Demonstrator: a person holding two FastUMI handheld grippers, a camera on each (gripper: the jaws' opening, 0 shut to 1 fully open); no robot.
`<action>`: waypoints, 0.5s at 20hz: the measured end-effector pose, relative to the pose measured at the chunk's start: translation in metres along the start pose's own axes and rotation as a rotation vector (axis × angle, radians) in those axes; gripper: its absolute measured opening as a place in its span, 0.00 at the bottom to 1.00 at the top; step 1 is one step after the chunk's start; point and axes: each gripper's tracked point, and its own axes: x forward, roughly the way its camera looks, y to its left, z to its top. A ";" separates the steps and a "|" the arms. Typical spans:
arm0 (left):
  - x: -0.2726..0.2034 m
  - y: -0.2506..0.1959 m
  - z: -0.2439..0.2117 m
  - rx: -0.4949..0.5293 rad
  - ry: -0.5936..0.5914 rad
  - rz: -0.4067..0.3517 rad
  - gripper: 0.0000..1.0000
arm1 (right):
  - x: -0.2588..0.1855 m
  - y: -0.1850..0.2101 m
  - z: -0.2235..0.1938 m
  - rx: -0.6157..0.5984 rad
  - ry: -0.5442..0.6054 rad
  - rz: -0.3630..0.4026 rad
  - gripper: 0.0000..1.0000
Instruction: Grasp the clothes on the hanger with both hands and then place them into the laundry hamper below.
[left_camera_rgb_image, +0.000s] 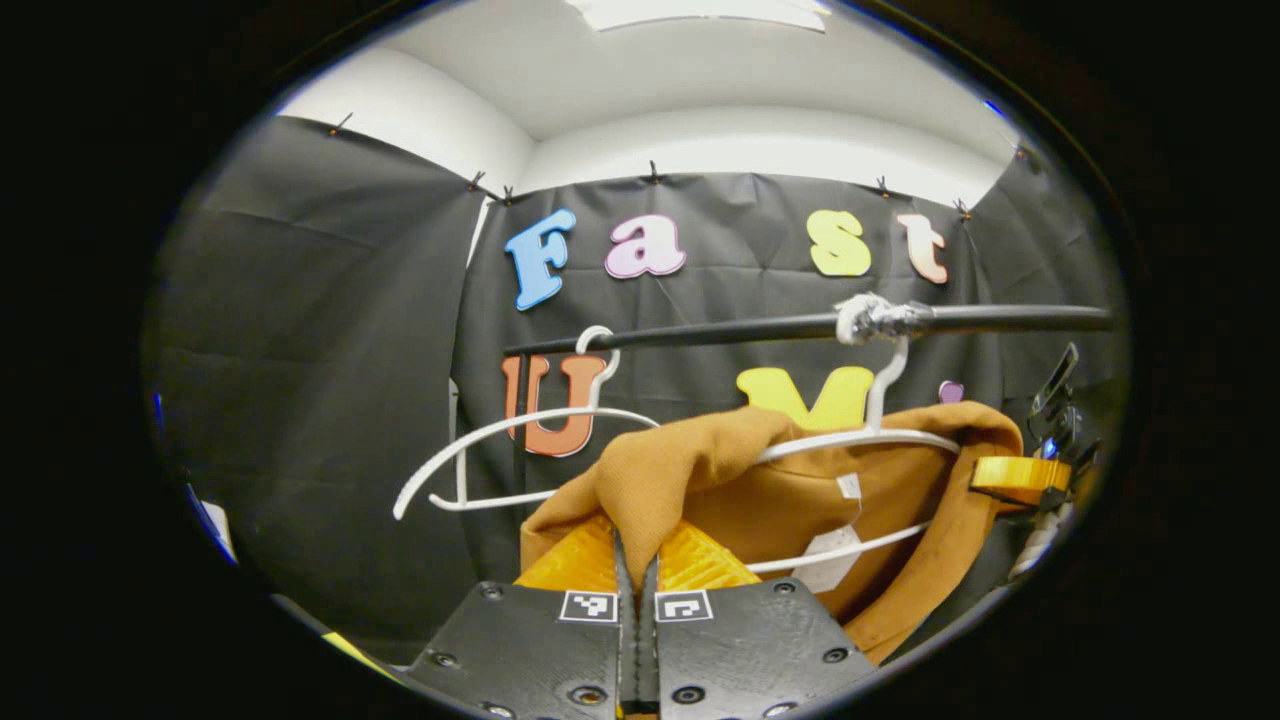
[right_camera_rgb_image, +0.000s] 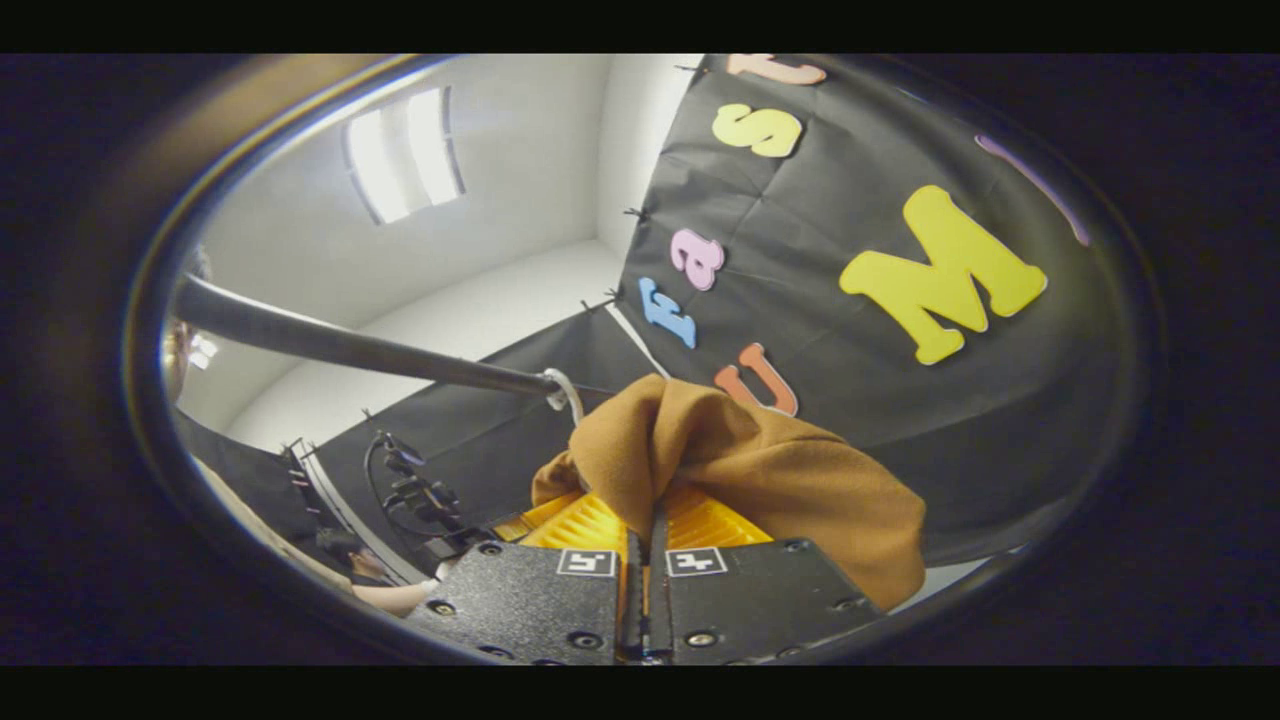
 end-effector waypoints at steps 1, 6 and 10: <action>0.003 0.008 0.007 0.004 -0.005 0.011 0.03 | -0.001 0.000 0.009 0.014 -0.029 0.009 0.05; 0.019 0.046 0.030 -0.011 -0.015 0.052 0.03 | -0.006 -0.012 0.062 0.092 -0.194 0.002 0.05; 0.025 0.041 0.040 0.069 -0.017 0.031 0.00 | -0.006 -0.025 0.075 0.040 -0.239 -0.067 0.04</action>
